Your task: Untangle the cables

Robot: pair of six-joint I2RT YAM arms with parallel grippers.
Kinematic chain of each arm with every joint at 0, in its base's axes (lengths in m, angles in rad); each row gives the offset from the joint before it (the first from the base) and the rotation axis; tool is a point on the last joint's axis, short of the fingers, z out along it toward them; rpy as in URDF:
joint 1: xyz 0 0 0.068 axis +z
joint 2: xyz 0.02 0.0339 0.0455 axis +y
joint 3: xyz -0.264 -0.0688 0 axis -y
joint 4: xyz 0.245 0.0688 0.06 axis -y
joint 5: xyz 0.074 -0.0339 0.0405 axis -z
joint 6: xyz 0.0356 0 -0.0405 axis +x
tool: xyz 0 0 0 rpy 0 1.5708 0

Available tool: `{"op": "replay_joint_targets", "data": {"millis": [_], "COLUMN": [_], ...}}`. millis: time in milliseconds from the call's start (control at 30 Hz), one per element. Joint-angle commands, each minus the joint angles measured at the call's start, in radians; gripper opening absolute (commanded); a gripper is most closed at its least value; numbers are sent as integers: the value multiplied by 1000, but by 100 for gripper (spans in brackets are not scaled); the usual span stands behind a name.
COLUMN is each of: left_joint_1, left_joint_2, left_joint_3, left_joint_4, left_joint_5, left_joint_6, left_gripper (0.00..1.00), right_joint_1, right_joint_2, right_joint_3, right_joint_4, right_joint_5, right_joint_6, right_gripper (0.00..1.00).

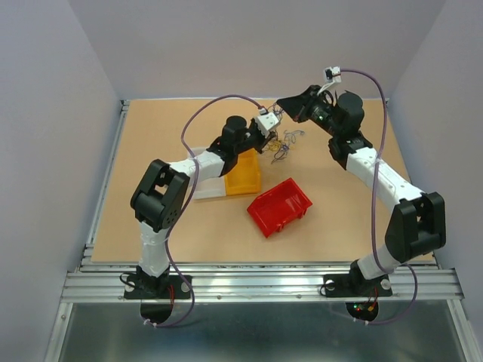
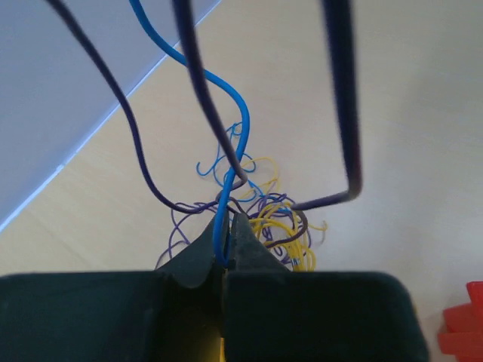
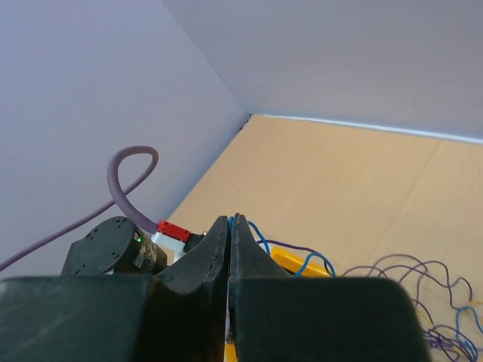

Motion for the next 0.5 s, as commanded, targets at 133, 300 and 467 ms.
{"op": "replay_joint_targets", "data": {"millis": [133,300,467], "left_joint_1": [79,86,86], "left_joint_2": [-53,-103,-163], "left_joint_3": [-137,-197,-235], "left_joint_4": [262,290,304], "left_joint_5": [180,248,268], "left_joint_6": [-168,-230,-256], "left_gripper": [0,0,0], "right_joint_1": [0,0,-2], "right_joint_2": [-130,-106,-49], "right_joint_3": [-214,-347,-378], "right_joint_4": [71,124,137], "right_joint_5": [190,136,28], "right_joint_6": [-68,-158,-337], "right_gripper": [70,73,68]}}
